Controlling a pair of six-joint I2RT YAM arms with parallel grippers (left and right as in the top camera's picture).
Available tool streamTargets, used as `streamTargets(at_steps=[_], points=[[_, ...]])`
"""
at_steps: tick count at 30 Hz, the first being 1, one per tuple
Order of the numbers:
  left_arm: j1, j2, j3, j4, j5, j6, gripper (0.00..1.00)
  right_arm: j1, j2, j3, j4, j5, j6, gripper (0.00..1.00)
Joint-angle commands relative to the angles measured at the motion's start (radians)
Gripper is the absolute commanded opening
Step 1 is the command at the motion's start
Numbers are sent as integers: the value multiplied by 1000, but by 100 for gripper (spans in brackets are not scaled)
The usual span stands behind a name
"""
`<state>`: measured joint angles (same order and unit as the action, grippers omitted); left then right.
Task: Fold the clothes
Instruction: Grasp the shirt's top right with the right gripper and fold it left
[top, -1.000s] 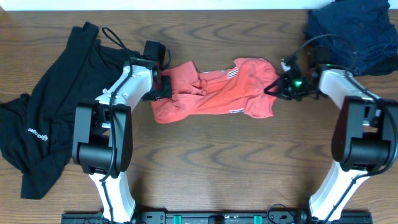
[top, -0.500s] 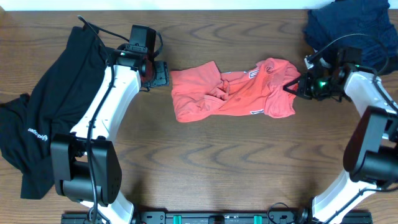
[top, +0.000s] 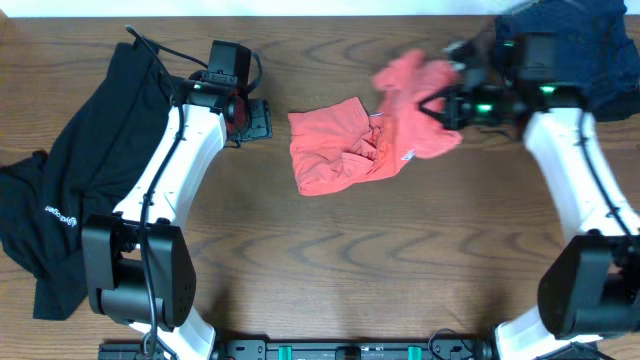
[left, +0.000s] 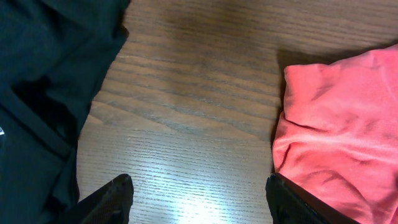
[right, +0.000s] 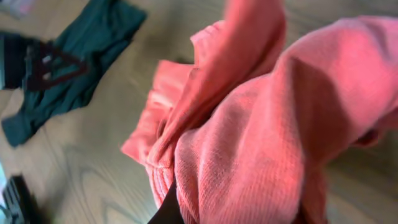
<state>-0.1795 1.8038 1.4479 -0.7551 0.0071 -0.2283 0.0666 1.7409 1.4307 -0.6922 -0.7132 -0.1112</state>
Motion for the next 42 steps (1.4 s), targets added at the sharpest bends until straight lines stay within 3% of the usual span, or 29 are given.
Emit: streamTargets(at_steps=[1,10,19,20,21,23,25,27,34,42], points=[[6,-3,10,-3,-16,7,70,126,-13,16,18,76,8,1],[21,-3,10,-1,-19,6,71,401,11,16,67,274,36,1],[119,-5,10,-7,24,-39,71,505,143,15,182,298,67,1],[126,-5,10,-7,29,-40,71,515,163,15,204,298,72,7],[130,-5,10,-7,30,-39,71,525,177,15,217,295,73,28],[140,-5,10,-6,30,-39,71,546,199,15,237,282,73,55],[146,-5,10,-7,30,-39,71,565,203,16,236,282,72,69],[151,-5,9,-8,30,-39,71,576,193,23,232,269,73,75],[152,-5,8,-7,29,-39,71,541,111,105,135,287,72,76],[152,-5,8,-7,30,-39,71,492,109,113,37,456,54,68]])
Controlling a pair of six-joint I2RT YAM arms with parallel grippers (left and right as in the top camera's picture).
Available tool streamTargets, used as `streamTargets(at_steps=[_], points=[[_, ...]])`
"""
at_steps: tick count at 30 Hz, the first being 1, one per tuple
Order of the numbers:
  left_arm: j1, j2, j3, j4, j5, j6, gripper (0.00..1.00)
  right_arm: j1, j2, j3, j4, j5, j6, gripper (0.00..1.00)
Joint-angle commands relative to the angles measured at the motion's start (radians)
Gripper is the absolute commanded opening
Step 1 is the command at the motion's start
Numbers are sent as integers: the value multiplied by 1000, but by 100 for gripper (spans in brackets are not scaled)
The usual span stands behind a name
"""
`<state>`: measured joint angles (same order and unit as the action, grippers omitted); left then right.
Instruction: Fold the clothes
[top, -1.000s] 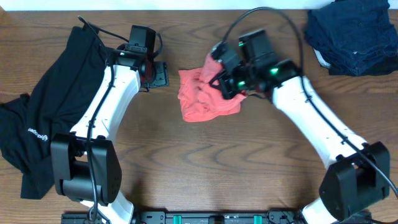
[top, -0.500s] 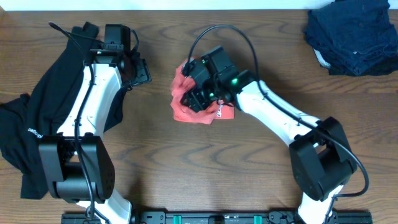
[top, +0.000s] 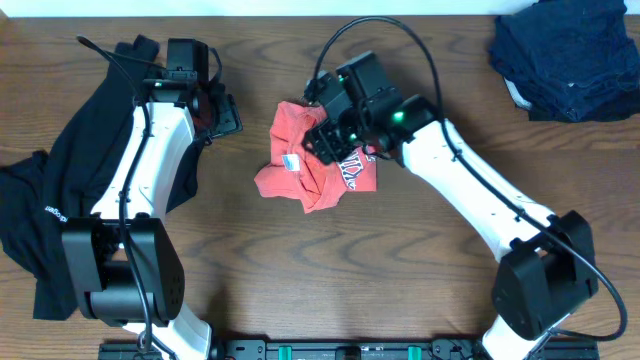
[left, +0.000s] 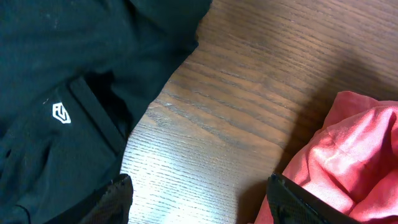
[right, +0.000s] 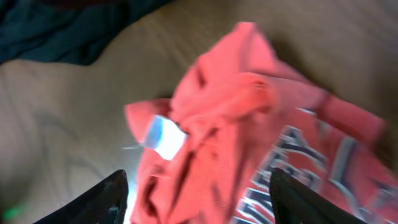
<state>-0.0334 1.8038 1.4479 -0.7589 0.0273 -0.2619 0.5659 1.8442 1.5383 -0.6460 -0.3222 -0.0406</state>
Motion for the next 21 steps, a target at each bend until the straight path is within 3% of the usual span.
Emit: streamTargets(at_steps=[1,8,15,18,21], points=[[6,-5,7,-3,10,-6,71,-7,12,5,-8,66,-23,68],[3,-5,-30,-3,11,-5,71,-18,84,5,11,138,-16,66],[3,-4,-74,1,64,-5,71,-65,105,5,-77,138,53,59],[-2,0,-83,13,119,-3,66,-89,105,4,-113,138,63,58],[-26,7,-85,25,178,77,65,-104,105,3,-103,138,62,58]])
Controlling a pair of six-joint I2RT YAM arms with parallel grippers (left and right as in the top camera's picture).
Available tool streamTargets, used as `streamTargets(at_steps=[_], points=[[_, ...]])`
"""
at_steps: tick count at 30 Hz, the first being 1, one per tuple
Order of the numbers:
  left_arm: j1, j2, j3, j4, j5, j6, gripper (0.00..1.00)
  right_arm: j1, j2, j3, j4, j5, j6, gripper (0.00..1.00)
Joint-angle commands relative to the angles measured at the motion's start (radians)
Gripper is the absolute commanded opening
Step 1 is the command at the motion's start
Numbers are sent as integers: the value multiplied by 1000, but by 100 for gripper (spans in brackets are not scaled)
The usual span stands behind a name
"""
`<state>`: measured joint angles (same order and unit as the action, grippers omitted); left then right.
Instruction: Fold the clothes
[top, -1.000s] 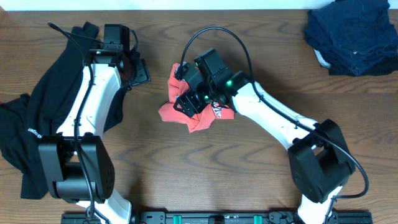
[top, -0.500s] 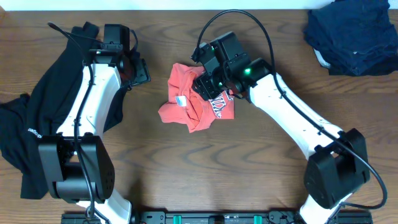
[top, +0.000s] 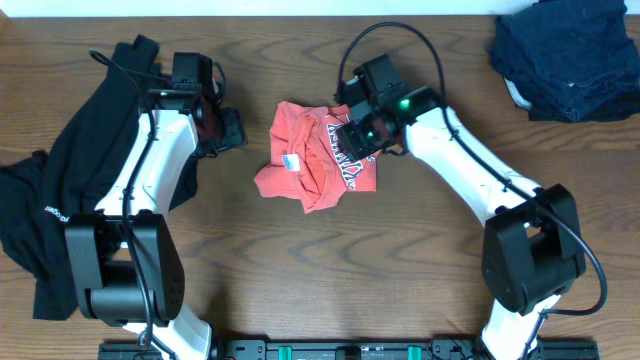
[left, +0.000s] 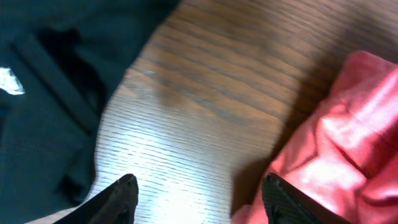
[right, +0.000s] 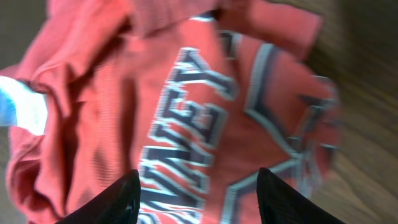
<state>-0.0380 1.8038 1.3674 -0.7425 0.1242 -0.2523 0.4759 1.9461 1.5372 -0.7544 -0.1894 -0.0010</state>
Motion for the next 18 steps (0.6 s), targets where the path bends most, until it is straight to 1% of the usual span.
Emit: streamTargets(at_steps=[1,4,9,13,15,18], points=[[-33,11,-4,12,95,96,65,-18,3,5,14,5,23,57],[-82,21,-4,42,120,193,65,-40,3,5,29,5,24,54],[-162,55,-4,122,120,304,66,-113,-4,5,16,0,30,53],[-203,95,-4,163,131,346,66,-183,-19,5,-15,-2,30,52],[-208,107,-4,175,131,346,66,-214,-26,5,-32,-2,30,52],[-208,117,-4,192,174,357,65,-256,-34,5,-43,-2,30,52]])
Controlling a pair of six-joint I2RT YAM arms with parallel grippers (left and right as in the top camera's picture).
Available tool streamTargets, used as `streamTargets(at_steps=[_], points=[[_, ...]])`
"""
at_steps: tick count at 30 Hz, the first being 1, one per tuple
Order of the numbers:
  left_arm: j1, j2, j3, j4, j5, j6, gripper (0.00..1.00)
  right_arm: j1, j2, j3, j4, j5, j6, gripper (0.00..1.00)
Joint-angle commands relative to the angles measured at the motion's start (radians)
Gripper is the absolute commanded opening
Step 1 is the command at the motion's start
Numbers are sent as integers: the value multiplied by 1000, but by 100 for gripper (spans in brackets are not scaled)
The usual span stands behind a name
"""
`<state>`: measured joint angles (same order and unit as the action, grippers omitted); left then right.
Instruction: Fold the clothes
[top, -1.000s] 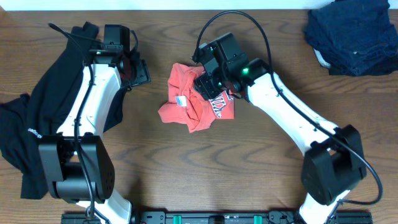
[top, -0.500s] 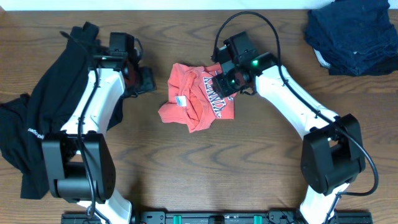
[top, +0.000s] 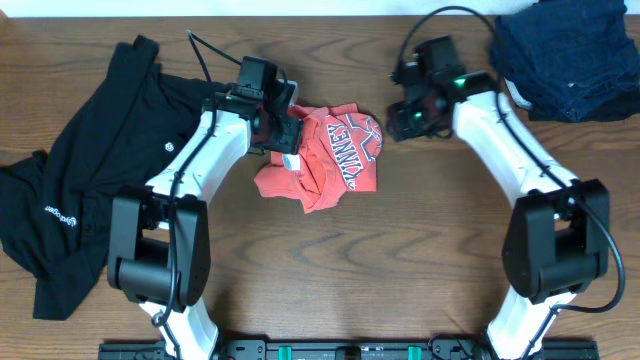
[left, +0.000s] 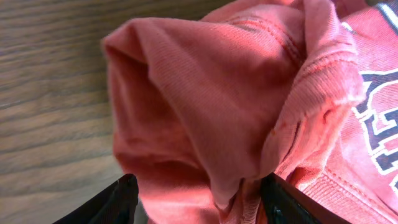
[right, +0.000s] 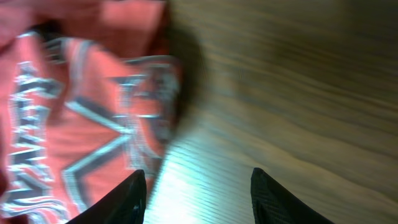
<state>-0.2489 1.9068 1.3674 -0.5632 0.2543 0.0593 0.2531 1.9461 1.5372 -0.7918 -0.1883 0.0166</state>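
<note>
A red shirt (top: 330, 160) with a grey and white print lies crumpled at the table's middle. My left gripper (top: 284, 128) is at the shirt's upper left edge. In the left wrist view, bunched red fabric (left: 205, 106) fills the space between its spread fingers (left: 122, 200), so the left gripper (left: 202, 202) is open around a fold. My right gripper (top: 402, 124) is just right of the shirt. It stands open over bare wood (right: 202, 193), with the printed part of the shirt (right: 74, 118) to its left.
A black garment (top: 85, 150) is spread over the table's left side. A pile of dark blue clothes (top: 565, 50) sits at the far right corner. Brown wooden table (top: 400, 260) runs in front of the shirt.
My left gripper has moved right from beside the black garment onto the red shirt's upper left edge. My right gripper has moved right, off the shirt, onto bare table.
My right gripper held part of the red shirt lifted near the blue pile. Then the shirt lay crumpled at the middle with that gripper open over it, then over its print. Now the right gripper is off the shirt and the left is at its edge.
</note>
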Motion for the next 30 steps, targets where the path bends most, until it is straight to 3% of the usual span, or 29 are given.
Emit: streamTargets(at_steps=[1,4,18,23,30], points=[[3,17,-4,22,61,45,65,-43,-36,5,-10,-3,12,52],[0,24,-4,38,103,45,61,-69,-39,5,-13,-4,12,52],[-4,21,-1,13,146,45,6,-83,-39,5,-2,-10,4,53],[5,21,44,61,131,38,6,-83,-39,5,-2,-10,4,53],[29,16,105,133,-23,11,6,-82,-39,5,-9,-11,5,53]])
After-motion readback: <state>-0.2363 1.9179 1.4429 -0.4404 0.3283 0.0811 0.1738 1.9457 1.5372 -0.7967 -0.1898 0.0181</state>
